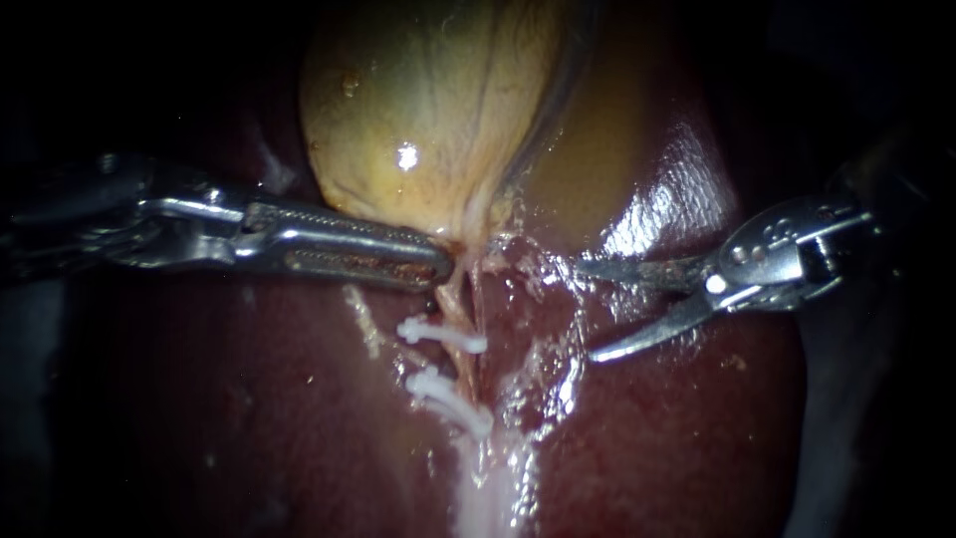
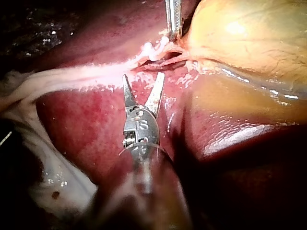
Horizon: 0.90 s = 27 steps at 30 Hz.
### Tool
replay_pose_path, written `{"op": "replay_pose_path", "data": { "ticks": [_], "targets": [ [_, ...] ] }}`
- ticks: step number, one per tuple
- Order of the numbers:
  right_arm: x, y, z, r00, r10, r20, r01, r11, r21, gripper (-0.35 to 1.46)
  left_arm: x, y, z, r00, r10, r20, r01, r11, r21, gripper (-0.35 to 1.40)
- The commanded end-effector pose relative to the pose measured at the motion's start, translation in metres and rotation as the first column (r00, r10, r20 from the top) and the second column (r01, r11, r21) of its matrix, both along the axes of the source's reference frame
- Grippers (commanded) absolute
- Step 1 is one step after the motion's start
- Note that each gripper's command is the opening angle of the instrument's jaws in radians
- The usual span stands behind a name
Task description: Go to the cutting position left tube
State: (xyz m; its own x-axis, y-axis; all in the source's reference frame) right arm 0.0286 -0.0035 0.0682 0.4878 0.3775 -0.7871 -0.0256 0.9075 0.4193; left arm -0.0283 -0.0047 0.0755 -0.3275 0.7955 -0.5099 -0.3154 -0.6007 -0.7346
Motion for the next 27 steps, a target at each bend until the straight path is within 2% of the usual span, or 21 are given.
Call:
{"op": "replay_pose_path", "data": {
  "ticks": [1, 4, 10, 15, 22, 27],
  "targets": [
    [0.0000, 0.0000, 0.0000, 1.0000, 0.000, -0.001, 0.000, 1.000, 0.000, 1.42, 0.0000, 0.0000, -0.0001, 1.0000, 0.000, 0.000, 0.000, 1.000, 0.000, -0.35],
    [0.0000, 0.0000, 0.0000, 1.0000, -0.001, -0.001, 0.001, 1.000, 0.000, 1.42, 0.0002, 0.0001, -0.0005, 1.0000, 0.001, 0.001, -0.001, 1.000, 0.002, -0.35],
    [0.0000, 0.0000, 0.0000, 1.0000, -0.001, -0.001, 0.001, 1.000, 0.000, 1.42, 0.0010, 0.0002, -0.0028, 1.0000, 0.007, 0.005, -0.007, 1.000, 0.012, -0.35],
    [0.0000, 0.0000, 0.0000, 1.0000, -0.001, -0.001, 0.001, 1.000, 0.000, 1.42, 0.0019, 0.0006, -0.0046, 0.9999, -0.008, 0.010, 0.008, 1.000, 0.012, -0.35],
    [0.0000, -0.0001, -0.0002, 1.0000, -0.001, -0.001, 0.001, 1.000, 0.000, 1.42, 0.0031, 0.0011, -0.0057, 0.9996, -0.024, 0.011, 0.024, 1.000, 0.016, -0.35],
    [0.0001, -0.0002, -0.0002, 1.0000, -0.001, -0.001, 0.001, 1.000, 0.000, 1.42, 0.0033, 0.0012, -0.0059, 0.9996, -0.028, 0.009, 0.028, 0.999, 0.014, -0.35]
  ]
}}
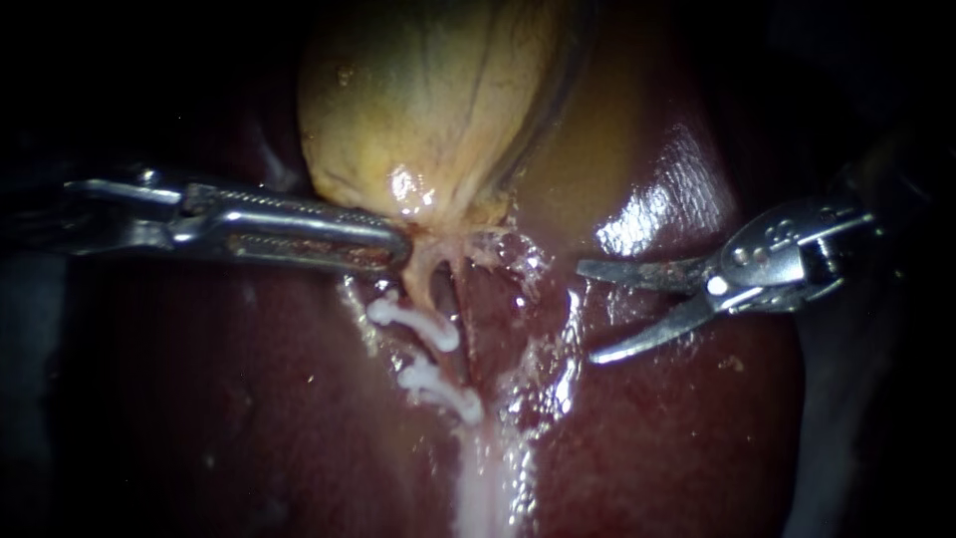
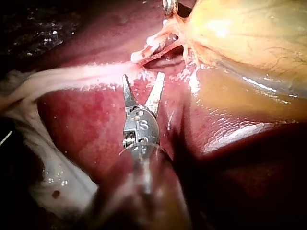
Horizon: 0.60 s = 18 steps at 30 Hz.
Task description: Go to the cutting position left tube
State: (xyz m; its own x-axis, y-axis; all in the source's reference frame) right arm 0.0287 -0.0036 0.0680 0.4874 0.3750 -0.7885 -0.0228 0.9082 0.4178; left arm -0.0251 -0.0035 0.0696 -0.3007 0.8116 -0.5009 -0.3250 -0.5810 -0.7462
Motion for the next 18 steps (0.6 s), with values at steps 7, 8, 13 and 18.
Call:
{"op": "replay_pose_path", "data": {
  "ticks": [7, 8, 13, 18],
  "targets": [
    [0.0009, -0.0006, -0.0002, 1.0000, 0.000, -0.005, 0.000, 1.000, 0.021, 1.42, -0.0001, 0.0000, 0.0001, 1.0000, -0.001, -0.001, 0.001, 1.000, -0.001, -0.35],
    [0.0011, -0.0008, -0.0002, 1.0000, -0.002, -0.006, 0.002, 1.000, 0.022, 1.42, -0.0001, 0.0000, 0.0001, 1.0000, -0.001, -0.001, 0.001, 1.000, -0.001, -0.35],
    [0.0024, -0.0017, 0.0005, 0.9999, -0.008, -0.013, 0.009, 0.999, 0.032, 1.42, -0.0002, 0.0000, 0.0002, 1.0000, -0.001, -0.001, 0.001, 1.000, -0.001, -0.35],
    [0.0042, -0.0030, 0.0017, 0.9996, -0.013, -0.024, 0.015, 0.999, 0.051, 1.40, -0.0002, 0.0000, 0.0002, 1.0000, -0.001, -0.001, 0.001, 1.000, -0.001, -0.35]
  ]
}}
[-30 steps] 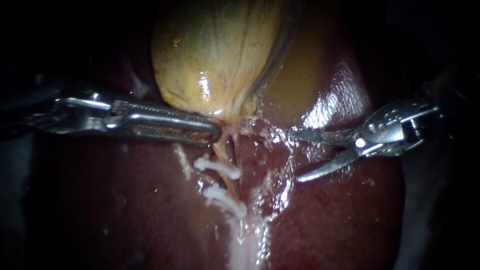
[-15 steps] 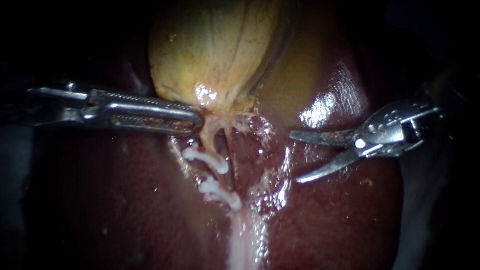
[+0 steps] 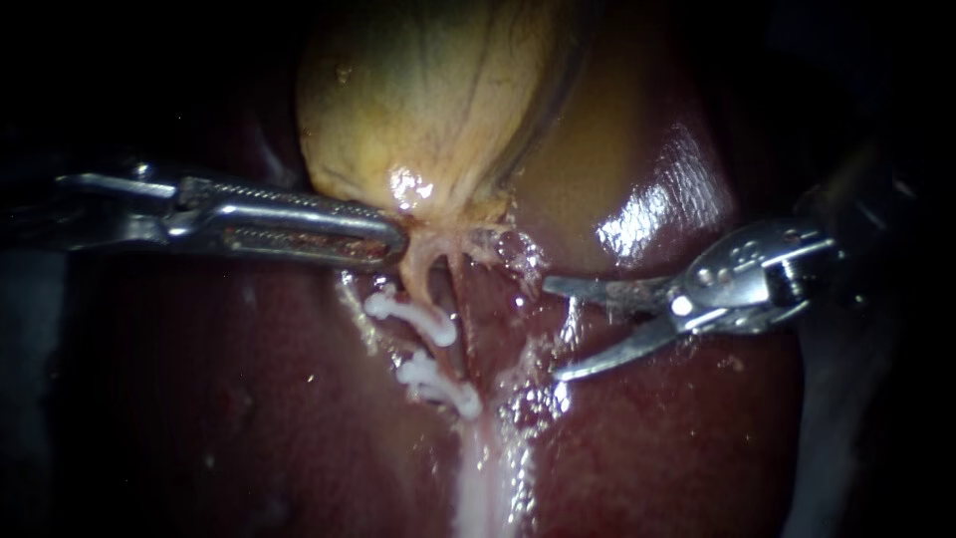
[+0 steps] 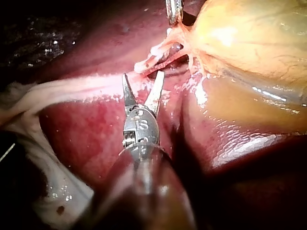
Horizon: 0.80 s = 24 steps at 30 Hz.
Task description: Go to the cutting position left tube
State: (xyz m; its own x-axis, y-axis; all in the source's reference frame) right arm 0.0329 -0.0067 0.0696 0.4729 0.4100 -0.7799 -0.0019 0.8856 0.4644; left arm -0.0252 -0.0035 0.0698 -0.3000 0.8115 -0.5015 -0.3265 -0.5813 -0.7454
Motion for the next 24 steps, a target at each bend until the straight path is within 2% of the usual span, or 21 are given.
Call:
{"op": "replay_pose_path", "data": {
  "ticks": [1, 9, 24],
  "targets": [
    [0.0003, -0.0003, 0.0002, 1.0000, -0.005, -0.002, 0.005, 1.000, 0.005, 1.40, 0.0000, 0.0000, 0.0000, 1.0000, 0.000, 0.000, 0.000, 1.000, 0.000, -0.35],
    [0.0026, -0.0017, 0.0021, 0.9997, -0.022, 0.009, 0.022, 0.999, 0.028, 1.40, 0.0000, -0.0001, -0.0001, 1.0000, -0.001, 0.000, 0.001, 1.000, 0.000, -0.35],
    [0.0042, -0.0019, 0.0044, 0.9995, -0.026, 0.018, 0.025, 0.998, 0.060, 1.40, -0.0001, -0.0002, -0.0002, 1.0000, -0.001, -0.001, 0.001, 1.000, -0.001, -0.35]
  ]
}}
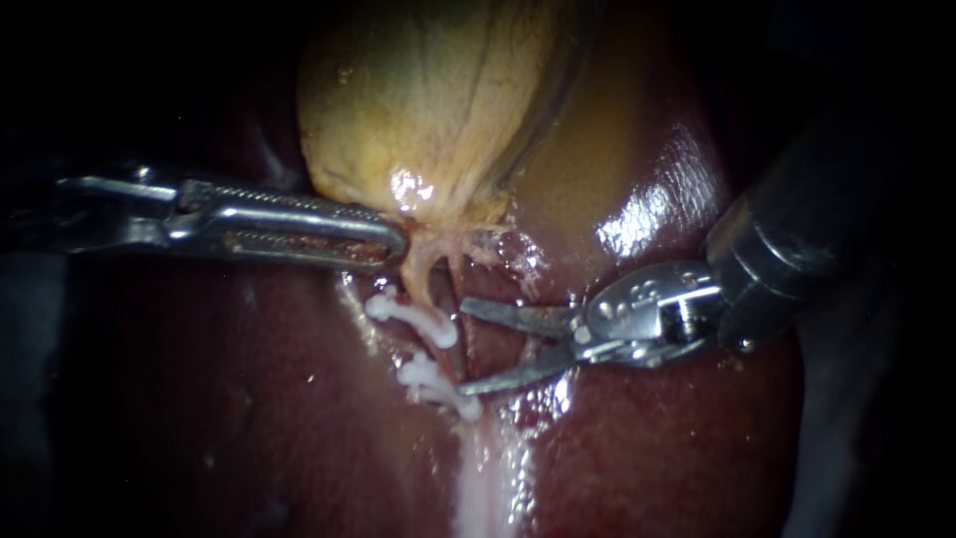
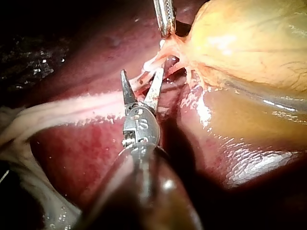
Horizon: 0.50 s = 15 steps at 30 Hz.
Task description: Go to the cutting position left tube
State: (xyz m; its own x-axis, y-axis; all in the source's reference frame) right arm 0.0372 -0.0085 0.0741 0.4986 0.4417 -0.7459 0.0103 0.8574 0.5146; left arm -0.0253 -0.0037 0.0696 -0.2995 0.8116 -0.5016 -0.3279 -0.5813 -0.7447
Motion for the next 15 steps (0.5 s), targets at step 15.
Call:
{"op": "replay_pose_path", "data": {
  "ticks": [15],
  "targets": [
    [0.0022, -0.0009, 0.0019, 0.9996, -0.027, -0.012, 0.028, 0.999, 0.043, 1.39, -0.0001, 0.0000, 0.0000, 1.0000, -0.001, -0.001, 0.001, 1.000, 0.000, -0.35]
  ]
}}
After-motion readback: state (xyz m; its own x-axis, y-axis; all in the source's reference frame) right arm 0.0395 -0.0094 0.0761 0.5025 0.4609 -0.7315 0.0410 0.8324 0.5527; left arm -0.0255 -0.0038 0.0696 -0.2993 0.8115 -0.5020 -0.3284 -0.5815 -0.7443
